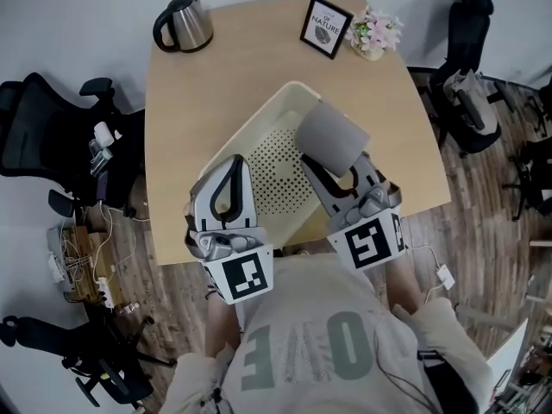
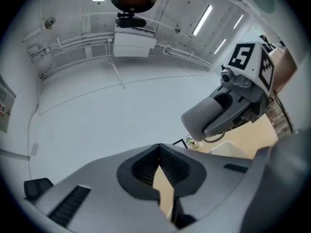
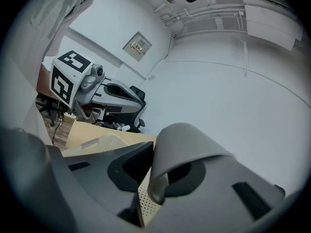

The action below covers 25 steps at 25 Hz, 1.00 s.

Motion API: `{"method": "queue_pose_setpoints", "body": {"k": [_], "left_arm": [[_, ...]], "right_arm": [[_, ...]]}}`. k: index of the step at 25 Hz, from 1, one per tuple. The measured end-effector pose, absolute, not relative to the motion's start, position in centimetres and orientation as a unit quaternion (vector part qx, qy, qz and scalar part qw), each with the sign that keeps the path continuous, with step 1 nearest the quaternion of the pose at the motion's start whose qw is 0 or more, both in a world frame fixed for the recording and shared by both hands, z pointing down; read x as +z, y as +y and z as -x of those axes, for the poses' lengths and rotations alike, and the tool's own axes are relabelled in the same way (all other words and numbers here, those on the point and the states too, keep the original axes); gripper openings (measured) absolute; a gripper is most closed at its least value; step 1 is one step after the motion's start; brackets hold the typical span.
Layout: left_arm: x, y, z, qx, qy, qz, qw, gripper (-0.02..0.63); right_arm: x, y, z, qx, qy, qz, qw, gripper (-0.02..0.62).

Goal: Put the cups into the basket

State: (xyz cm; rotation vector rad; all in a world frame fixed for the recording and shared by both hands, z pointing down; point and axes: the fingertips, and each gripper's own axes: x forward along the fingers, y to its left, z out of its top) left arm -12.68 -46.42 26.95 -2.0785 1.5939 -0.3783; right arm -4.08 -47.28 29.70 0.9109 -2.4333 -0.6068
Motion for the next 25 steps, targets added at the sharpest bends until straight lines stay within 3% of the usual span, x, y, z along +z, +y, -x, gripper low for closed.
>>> {"method": "queue_pose_setpoints", "body": {"k": [18,25], "left_arm": [[30.3,-48.9,18.9,-0.111,0.612,0.763,0.173,0.009],[33.9,-47.2,20.5,-0.149,0.624,0.743,0.191,0.009]], "right_arm": [[41.4,-49.3,8.1,-0.191,-0.856,-0.110,0.468,0.055],[50.8,-50.3,7.9,-0.143,-0.806,0.014,0.574,0.055]]}}
